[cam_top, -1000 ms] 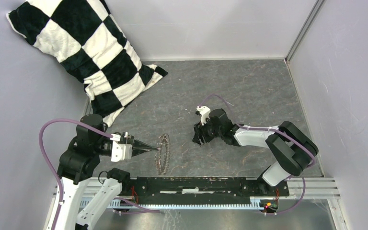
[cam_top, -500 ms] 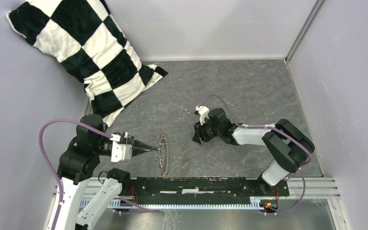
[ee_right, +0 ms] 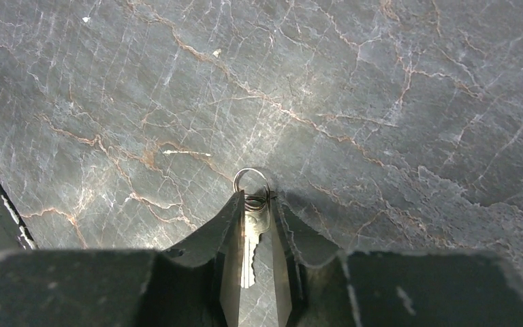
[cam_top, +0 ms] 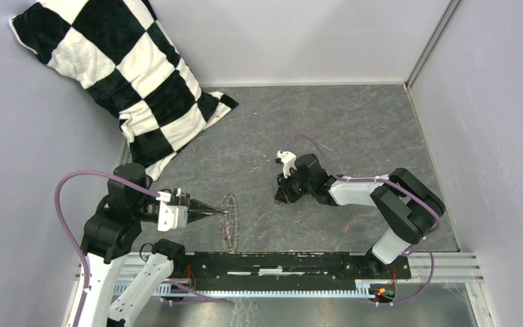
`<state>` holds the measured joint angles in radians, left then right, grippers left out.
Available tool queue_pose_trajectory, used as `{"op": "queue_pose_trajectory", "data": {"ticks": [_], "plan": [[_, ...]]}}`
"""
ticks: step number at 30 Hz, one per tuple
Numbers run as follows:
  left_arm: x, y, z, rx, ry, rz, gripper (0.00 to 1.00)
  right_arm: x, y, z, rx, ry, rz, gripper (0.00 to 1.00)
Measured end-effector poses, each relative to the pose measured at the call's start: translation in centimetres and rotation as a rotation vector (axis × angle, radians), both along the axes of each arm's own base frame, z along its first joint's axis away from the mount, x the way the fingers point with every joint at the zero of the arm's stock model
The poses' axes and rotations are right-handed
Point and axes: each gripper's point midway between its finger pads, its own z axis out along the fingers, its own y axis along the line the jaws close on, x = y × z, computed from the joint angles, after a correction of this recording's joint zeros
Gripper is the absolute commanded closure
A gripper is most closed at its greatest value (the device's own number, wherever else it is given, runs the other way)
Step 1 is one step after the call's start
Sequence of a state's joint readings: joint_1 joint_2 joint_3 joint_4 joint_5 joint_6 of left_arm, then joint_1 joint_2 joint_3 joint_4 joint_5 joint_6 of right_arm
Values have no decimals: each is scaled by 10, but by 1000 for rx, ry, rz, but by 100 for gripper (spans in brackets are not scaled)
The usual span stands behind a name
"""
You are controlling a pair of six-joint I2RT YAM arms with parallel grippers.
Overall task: Put the keys on the keyring
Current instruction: Pick up the key from the center of the board.
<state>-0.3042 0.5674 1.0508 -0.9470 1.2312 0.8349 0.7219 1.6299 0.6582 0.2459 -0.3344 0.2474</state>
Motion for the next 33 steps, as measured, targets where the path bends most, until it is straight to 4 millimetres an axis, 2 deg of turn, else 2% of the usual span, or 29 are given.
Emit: {"op": "queue_pose_trajectory", "data": {"ticks": [5, 8, 13, 23, 33], "plan": [[0, 0, 0, 0, 0, 0, 98, 1, 2, -1, 0, 6, 0, 76], [0, 0, 0, 0, 0, 0, 98, 3, 3, 0, 1, 5, -1, 68], [0, 0, 0, 0, 0, 0, 98, 5, 5, 2, -4, 1, -4, 66], [-1, 0, 0, -1, -5, 1, 98, 2, 10, 3, -45, -29, 23, 67], [0, 1, 0, 2, -9, 10, 98, -3, 12, -1, -78, -37, 45, 75]]}}
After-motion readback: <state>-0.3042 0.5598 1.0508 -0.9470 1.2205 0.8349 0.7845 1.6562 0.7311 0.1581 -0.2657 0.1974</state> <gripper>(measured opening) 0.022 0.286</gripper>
